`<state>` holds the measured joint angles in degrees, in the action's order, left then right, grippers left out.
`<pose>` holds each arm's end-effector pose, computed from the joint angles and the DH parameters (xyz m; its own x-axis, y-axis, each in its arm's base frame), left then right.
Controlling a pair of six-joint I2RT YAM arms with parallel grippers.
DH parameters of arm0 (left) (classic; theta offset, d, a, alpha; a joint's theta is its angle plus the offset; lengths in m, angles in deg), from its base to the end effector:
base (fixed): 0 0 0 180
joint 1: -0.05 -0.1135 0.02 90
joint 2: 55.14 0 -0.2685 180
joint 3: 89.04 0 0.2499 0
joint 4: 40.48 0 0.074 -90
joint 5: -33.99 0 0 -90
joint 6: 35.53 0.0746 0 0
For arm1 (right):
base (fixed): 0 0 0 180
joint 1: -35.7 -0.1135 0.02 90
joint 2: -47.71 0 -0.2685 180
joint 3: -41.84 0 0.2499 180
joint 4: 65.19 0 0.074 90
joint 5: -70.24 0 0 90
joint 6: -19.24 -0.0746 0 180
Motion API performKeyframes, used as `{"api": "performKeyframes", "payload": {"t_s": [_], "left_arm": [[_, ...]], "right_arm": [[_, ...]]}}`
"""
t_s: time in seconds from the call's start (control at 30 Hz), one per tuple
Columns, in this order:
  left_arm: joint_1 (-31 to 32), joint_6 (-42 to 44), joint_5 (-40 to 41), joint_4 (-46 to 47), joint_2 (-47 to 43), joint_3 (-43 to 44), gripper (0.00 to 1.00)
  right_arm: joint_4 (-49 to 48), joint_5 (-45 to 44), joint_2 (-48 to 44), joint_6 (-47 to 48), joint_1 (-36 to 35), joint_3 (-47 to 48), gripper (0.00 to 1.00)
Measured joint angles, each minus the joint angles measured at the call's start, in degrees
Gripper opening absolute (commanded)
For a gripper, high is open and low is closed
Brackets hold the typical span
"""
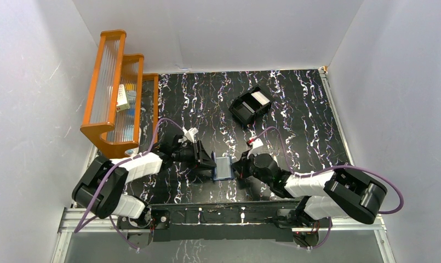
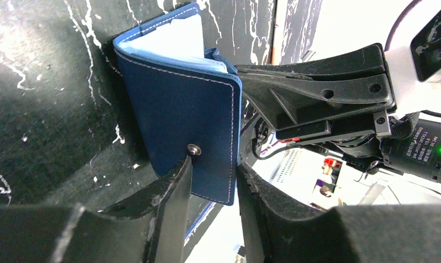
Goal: Put the credit cards into the card holder
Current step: Close the card holder at the center of the board.
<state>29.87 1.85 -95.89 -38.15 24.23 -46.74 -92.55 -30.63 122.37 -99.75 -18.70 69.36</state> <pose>0.2172 -0.1796 0.1520 -0.9666 -0.1488 -0.2085 0.1163 0.4703 -0.8748 0.1614 0.2012 0.1394 -0.5093 0.1063 -0.8540 -0.5126 0.7596 0.4002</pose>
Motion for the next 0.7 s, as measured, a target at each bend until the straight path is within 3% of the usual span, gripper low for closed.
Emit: {"api": "performKeyframes", "payload": {"t_s": [0.7], "left_arm": [[2.6, 6.6, 3.6, -6.7, 6.3, 9.0, 0.51]], "right_arm": [[-0.9, -3.0, -2.6, -3.8, 0.0, -2.2, 0.00]]}}
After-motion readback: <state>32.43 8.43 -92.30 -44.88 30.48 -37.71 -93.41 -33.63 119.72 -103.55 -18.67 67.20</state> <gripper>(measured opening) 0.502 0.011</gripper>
